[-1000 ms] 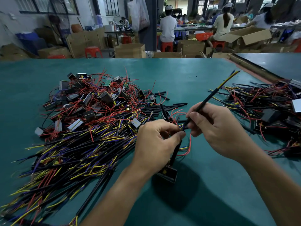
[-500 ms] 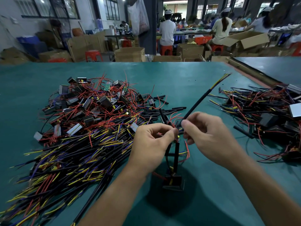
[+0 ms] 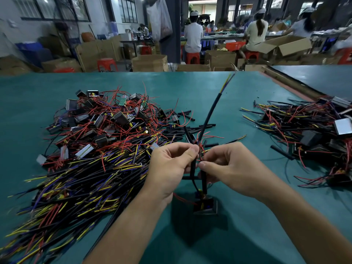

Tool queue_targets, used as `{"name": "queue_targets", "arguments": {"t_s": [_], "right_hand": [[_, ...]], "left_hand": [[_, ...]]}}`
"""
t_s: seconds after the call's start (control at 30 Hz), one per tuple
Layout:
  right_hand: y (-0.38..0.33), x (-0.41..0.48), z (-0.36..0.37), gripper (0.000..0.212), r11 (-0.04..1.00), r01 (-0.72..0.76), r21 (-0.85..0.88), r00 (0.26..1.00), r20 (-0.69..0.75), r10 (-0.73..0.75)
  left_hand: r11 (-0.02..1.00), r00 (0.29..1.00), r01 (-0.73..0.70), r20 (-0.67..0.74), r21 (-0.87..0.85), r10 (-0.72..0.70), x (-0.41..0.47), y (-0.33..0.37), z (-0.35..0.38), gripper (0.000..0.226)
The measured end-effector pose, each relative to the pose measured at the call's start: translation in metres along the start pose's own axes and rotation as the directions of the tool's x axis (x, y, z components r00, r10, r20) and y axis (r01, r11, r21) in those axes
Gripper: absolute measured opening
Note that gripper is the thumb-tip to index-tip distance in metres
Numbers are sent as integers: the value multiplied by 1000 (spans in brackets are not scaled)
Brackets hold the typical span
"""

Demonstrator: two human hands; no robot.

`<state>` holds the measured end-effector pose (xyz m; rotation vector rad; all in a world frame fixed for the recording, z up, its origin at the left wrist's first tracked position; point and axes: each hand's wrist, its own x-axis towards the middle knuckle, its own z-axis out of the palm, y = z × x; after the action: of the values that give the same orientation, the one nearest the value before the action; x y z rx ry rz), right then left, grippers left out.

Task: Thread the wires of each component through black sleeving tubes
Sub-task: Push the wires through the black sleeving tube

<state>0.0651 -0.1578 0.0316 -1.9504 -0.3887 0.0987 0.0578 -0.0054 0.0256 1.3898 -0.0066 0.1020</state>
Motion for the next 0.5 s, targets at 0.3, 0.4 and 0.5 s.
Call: {"name": "queue_targets", "arguments": {"t_s": [0.3,0.4,0.5], "right_hand": [[0,0,2,14,995,99,-21,987,-121,-101],[0,1,-1,14,990,133,-38,982,-126,-137],[-2,0,-4,14,988,147,-54,981,-118,-153]], "left_hand": [[1000,997,-4,80,10,4,0,5,-4,21],[1000,996,7,89,29,-9,-1,7,-3,24],[998,996,32,78,51,-36,-1,8,-2,16]]}}
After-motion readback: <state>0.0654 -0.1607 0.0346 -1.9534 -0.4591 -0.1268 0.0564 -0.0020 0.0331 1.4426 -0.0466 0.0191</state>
